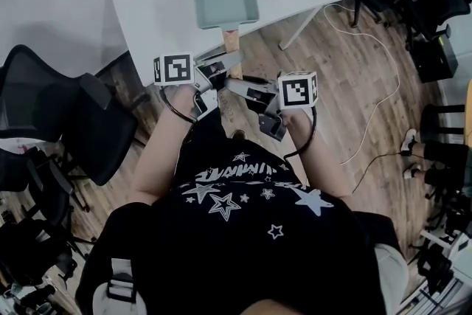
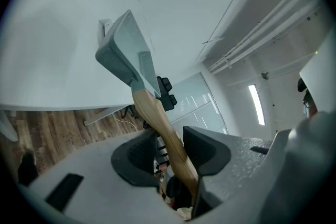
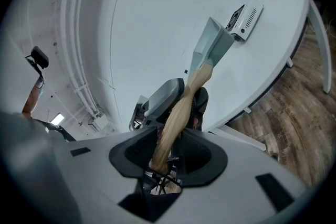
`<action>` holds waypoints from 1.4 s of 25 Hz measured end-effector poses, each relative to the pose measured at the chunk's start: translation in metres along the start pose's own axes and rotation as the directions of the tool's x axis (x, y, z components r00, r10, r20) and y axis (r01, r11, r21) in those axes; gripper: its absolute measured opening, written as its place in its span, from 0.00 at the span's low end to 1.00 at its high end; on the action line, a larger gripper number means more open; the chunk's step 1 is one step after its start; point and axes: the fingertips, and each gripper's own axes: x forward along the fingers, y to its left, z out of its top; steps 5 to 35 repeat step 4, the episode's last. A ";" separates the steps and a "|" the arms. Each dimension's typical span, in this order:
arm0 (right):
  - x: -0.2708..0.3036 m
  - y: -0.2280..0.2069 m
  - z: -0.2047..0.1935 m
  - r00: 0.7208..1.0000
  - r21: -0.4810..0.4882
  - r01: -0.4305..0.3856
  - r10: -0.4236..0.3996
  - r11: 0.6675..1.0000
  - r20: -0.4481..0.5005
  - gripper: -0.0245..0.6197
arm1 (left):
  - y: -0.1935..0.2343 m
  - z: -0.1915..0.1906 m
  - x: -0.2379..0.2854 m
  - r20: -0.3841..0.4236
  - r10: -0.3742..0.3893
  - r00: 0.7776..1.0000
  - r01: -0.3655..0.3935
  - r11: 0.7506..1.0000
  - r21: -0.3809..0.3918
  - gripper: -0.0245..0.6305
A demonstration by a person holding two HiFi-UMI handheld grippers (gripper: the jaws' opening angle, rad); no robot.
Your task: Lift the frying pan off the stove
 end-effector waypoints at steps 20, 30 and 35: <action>0.006 0.021 -0.008 0.998 0.019 -0.066 0.066 0.998 0.014 0.26 | -0.004 -0.008 -0.008 0.008 0.004 1.000 -0.004 1.000 -0.005 0.28; 0.006 0.021 -0.008 0.998 0.019 -0.066 0.066 0.998 0.014 0.26 | -0.004 -0.008 -0.008 0.008 0.004 1.000 -0.004 1.000 -0.005 0.28; 0.006 0.021 -0.008 0.998 0.019 -0.066 0.066 0.998 0.014 0.26 | -0.004 -0.008 -0.008 0.008 0.004 1.000 -0.004 1.000 -0.005 0.28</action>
